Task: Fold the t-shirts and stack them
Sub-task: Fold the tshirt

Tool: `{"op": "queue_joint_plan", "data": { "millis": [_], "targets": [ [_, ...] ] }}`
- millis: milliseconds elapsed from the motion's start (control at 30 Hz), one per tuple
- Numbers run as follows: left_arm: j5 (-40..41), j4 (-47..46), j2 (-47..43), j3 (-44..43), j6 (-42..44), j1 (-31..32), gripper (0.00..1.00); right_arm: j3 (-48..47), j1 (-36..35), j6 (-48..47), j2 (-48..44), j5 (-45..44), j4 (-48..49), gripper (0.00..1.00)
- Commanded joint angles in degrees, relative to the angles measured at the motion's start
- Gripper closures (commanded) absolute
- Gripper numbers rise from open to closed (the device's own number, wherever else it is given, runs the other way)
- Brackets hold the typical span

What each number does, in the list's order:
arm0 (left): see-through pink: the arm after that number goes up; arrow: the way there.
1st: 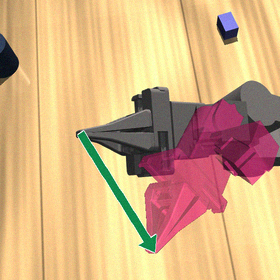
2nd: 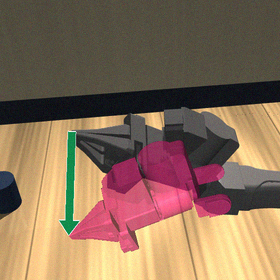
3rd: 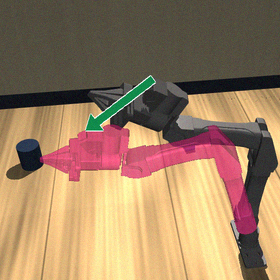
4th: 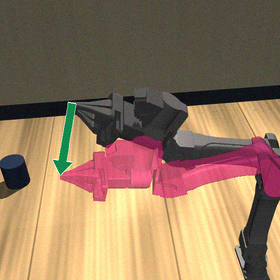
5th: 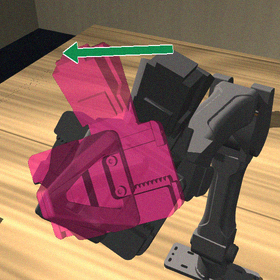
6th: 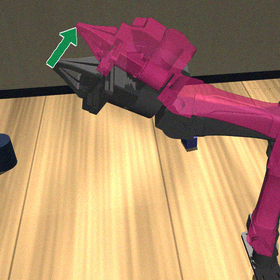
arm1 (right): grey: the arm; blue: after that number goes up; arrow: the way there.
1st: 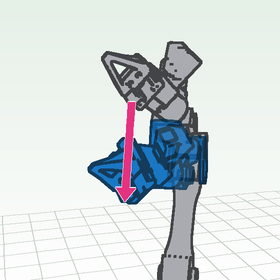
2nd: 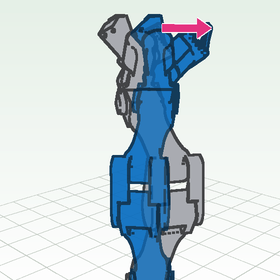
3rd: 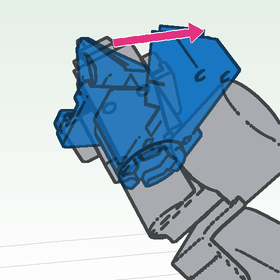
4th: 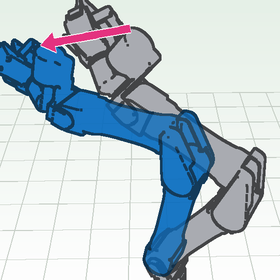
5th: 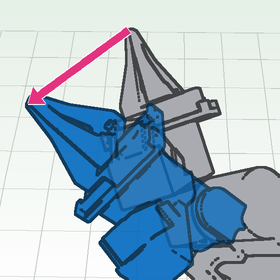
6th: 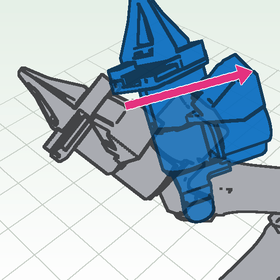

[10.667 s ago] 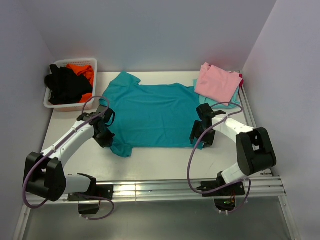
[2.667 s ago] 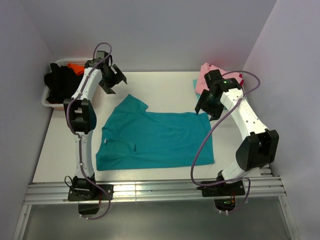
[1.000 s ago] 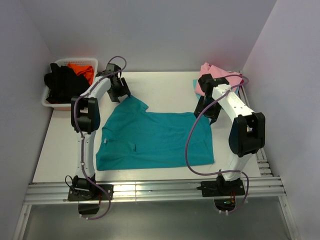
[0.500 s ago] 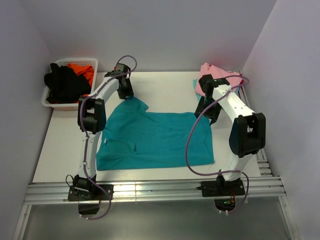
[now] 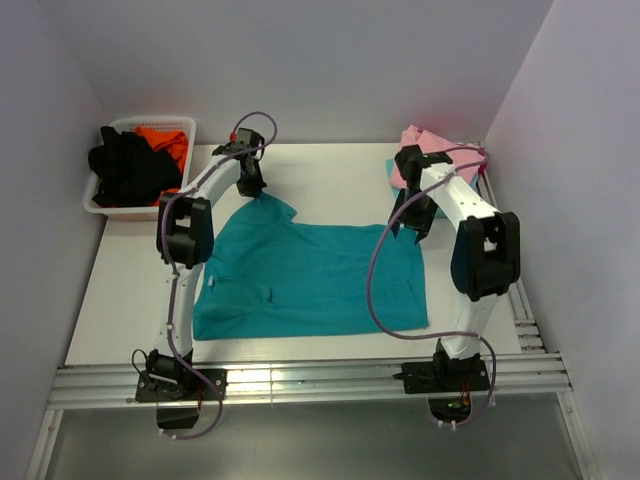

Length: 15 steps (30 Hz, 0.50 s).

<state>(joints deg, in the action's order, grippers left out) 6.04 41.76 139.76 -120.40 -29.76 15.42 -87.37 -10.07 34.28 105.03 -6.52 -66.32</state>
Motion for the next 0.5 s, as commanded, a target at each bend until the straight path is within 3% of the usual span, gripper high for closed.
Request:
{"op": "queue_joint_plan", "data": {
  "millis": [0,467],
  "targets": [
    [0.5,5.3,3.0,2.4,-0.7,0.3,1.00,-5.9,1.0,-1.6,5.3,-0.5,3.7,0.40],
    [-0.2,6.2,-5.8,9.4,-0.8,0.2,1.00,-23.5,7.9,-2.5,23.4,-5.3,2.1,0.42]
  ]
}}
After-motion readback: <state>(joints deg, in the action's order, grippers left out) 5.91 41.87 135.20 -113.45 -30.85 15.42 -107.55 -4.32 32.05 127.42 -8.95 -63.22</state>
